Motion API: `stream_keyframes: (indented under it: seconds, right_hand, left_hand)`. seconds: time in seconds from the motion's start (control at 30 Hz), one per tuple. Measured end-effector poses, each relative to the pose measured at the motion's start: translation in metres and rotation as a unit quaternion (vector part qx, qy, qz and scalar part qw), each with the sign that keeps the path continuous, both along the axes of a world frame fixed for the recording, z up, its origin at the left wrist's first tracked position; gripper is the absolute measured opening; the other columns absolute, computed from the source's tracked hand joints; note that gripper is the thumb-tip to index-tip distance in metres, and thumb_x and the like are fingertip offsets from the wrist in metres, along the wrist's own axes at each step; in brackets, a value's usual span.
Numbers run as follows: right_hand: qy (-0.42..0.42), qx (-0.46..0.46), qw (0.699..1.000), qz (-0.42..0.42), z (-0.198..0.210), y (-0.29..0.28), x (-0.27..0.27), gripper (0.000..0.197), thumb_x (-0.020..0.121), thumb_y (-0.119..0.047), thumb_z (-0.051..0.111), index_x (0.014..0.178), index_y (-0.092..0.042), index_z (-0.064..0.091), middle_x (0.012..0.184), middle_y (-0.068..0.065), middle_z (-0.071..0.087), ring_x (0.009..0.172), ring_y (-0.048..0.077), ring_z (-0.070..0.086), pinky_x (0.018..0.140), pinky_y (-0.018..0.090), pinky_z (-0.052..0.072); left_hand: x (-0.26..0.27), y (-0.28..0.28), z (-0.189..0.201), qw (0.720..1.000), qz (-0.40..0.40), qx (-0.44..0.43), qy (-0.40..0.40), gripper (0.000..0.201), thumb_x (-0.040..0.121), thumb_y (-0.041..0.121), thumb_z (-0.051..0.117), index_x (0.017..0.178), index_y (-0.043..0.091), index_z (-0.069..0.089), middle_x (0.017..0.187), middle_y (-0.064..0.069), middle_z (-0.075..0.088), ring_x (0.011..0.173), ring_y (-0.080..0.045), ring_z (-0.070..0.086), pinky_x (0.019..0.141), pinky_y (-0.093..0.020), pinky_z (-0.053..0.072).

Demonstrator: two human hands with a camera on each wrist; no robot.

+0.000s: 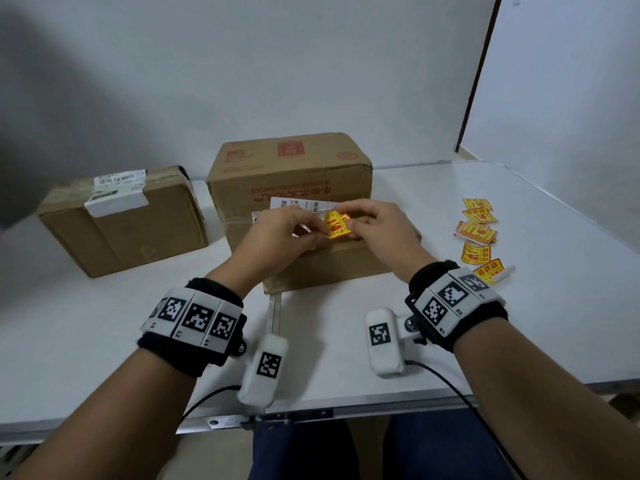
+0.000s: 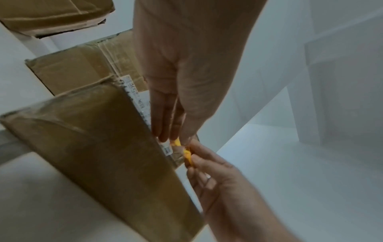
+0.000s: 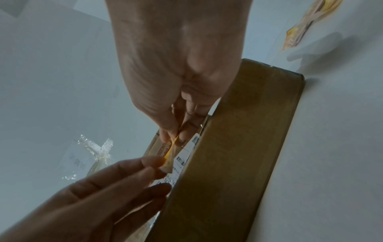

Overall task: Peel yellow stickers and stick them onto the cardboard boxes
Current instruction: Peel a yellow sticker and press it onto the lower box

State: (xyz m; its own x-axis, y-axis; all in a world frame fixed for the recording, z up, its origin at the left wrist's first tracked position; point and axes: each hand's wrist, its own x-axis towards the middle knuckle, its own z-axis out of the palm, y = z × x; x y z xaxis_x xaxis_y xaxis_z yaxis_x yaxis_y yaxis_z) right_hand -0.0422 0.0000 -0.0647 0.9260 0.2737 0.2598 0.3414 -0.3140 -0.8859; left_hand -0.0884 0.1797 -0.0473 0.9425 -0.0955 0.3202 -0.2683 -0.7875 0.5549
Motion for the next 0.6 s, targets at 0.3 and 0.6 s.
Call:
stream_keyframes:
  seconds: [0.3, 0.6]
  right_hand:
    - [-0.049, -0.045, 0.996, 0.056, 0.011, 0.002, -0.004, 0.036, 0.09, -0.008, 0.062, 0.121, -0.027, 0.066, 0.09, -0.016, 0.066, 0.074, -0.009, 0.061, 0.065, 0.003, 0.043]
    - [-0.016, -0.011, 0.996, 0.083, 0.013, 0.001, -0.001, 0.057, 0.089, -0.01, 0.064, 0.14, -0.027, 0.045, 0.111, -0.006, 0.066, 0.078, 0.007, 0.064, 0.076, 0.019, 0.053]
  left_hand:
    - [0.012, -0.006, 0.013, 0.99, 0.053, -0.122, 0.036, 0.021, 0.084, 0.022, 0.072, 0.095, 0.019, 0.054, 0.091, 0.003, 0.068, 0.083, -0.011, 0.064, 0.064, -0.023, 0.049]
    - [0.008, -0.006, 0.011, 0.984, 0.024, -0.168, 0.061, 0.015, 0.084, 0.012, 0.072, 0.089, 0.016, 0.058, 0.09, -0.004, 0.07, 0.084, -0.018, 0.068, 0.07, -0.026, 0.057]
